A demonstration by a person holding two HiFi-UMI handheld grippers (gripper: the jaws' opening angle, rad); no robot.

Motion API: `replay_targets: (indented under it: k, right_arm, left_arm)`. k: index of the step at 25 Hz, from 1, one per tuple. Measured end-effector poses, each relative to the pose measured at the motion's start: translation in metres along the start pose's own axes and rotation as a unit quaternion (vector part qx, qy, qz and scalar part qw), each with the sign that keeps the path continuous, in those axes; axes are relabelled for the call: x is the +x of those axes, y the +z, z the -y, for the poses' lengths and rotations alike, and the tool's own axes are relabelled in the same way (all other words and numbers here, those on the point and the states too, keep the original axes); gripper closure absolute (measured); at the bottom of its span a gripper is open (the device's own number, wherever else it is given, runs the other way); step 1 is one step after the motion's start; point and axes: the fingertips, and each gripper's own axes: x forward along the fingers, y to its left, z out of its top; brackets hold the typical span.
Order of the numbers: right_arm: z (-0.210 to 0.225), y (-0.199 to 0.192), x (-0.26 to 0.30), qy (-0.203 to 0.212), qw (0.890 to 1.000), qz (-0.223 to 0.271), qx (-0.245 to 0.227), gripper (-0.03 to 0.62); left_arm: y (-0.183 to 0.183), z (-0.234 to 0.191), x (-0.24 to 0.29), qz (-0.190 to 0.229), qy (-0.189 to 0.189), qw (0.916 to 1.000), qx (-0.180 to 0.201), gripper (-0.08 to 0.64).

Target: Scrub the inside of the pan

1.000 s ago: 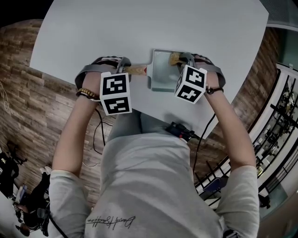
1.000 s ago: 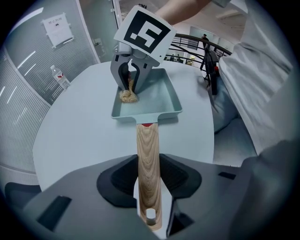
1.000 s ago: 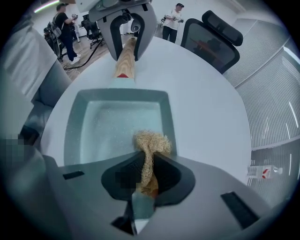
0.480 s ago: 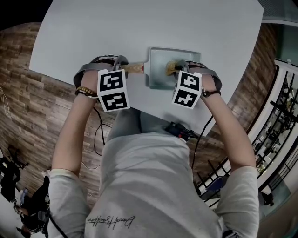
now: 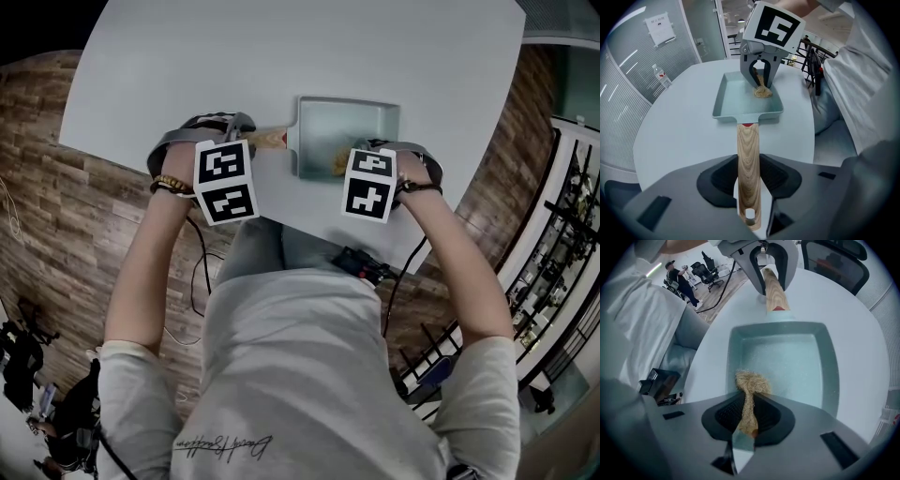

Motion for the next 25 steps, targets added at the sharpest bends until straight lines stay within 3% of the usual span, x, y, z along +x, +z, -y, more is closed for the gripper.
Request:
replay_targets:
  k: [3,7,16,21,25]
  right_arm:
    - [-0.002,0.000,0.000,-0.004,1.000,0.000,0.003,0.525]
    - [0.010,-0.002,-0.003,-0.073,0.997,0.017,0.006,0.523]
    - [0.096,-0.009,-0.017,-0.182,0.983,0.013,0.009,0.521]
    - [0.101,-0.009,-0.018,-0.211,0.977,0.012,-0.010,0.523]
    - [0.096,-0.010,-0.018,-0.203,0.979,0.023,0.000,0.523]
  left_arm:
    - [0.000,0.002,0.000,0.000,-0.003,1.0000,0.005,0.411]
    - [0.001,0.004,-0.003,0.011,-0.010,0.9998,0.014,0.411]
    - [0.001,0.006,-0.004,0.008,-0.016,0.9997,0.018,0.411]
    - [0.001,0.004,-0.004,0.006,-0.010,0.9999,0.008,0.411]
    - [0.001,0.006,-0.004,0.003,-0.005,0.9999,-0.011,0.411]
